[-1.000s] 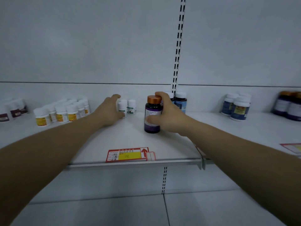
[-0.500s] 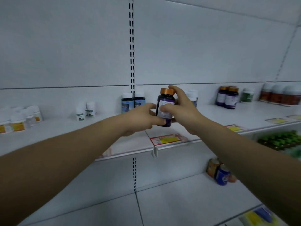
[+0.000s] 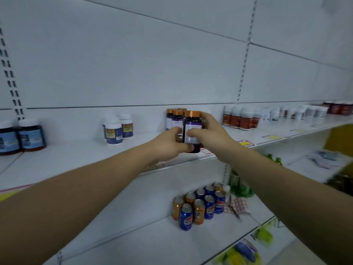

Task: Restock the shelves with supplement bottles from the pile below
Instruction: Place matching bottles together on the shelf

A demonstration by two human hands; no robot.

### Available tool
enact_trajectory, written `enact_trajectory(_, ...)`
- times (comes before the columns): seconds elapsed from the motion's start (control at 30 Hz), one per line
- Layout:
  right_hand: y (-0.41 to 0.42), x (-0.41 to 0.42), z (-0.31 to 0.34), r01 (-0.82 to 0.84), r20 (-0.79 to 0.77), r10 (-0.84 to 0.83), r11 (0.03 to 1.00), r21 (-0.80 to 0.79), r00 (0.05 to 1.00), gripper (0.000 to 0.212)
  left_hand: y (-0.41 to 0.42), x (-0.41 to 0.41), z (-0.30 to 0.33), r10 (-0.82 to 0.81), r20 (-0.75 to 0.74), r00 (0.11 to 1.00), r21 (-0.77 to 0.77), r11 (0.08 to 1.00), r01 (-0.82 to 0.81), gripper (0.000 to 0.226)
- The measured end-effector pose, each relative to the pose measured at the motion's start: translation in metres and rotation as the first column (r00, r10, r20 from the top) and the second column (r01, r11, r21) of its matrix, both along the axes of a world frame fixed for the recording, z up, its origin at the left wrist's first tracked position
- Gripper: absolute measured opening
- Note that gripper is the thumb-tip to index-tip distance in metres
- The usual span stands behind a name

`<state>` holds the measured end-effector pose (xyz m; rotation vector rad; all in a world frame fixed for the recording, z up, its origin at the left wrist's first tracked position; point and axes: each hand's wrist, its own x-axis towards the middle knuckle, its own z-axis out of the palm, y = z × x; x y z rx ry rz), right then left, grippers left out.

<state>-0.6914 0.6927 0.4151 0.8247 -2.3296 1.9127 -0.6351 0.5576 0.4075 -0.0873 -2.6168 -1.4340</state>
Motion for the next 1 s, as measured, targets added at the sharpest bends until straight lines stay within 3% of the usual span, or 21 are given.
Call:
enact_trajectory(0.13,0.030,-0.050,0.000,-0.017,0.013,0.017,1.000,0.014,1.000,0.046,0.019,-0.049,-0.004,0.066,0.064,0.996,-0.151,0.987,-0.056,0.068)
enact_trajectory(0.3,0.026,-0.114,-0.010,-0.035,0.026,0.033,0.996,0.088,0.999,0.044,0.012,-0.094,-0.011,0.198,0.201,0.959,-0.518,0.853,-0.068,0.069)
enact_trajectory(0.47,0.007,-0.165,-0.015,-0.087,0.033,0.082,0.981,0.171,0.996,0.060,0.003,-0.132,-0.022,0.293,0.256,0.921,-0.689,0.724,-0.039,0.078)
enact_trajectory(0.57,-0.006,-0.192,-0.016,-0.135,-0.033,0.149,0.953,0.271,0.988,0.087,0.001,-0.146,-0.028,0.344,0.268,0.900,-0.745,0.666,-0.033,0.083)
enact_trajectory(0.63,-0.011,-0.205,-0.013,-0.171,-0.060,0.202,0.928,0.330,0.978,0.091,0.001,-0.148,-0.030,0.372,0.288,0.883,-0.766,0.642,-0.020,0.082)
enact_trajectory(0.77,-0.010,-0.233,-0.004,-0.317,0.035,0.323,0.894,0.317,0.946,0.079,0.002,-0.145,-0.029,0.399,0.299,0.867,-0.765,0.644,-0.032,0.078)
enact_trajectory(0.9,-0.009,-0.248,-0.004,-0.328,-0.109,0.404,0.849,0.414,0.908,0.070,0.009,-0.143,-0.025,0.444,0.312,0.840,-0.760,0.647,-0.060,0.075)
enact_trajectory(1.0,-0.007,-0.255,-0.001,-0.360,-0.111,0.429,0.850,0.385,0.896,0.061,0.018,-0.142,-0.021,0.489,0.317,0.813,-0.748,0.655,-0.103,0.072)
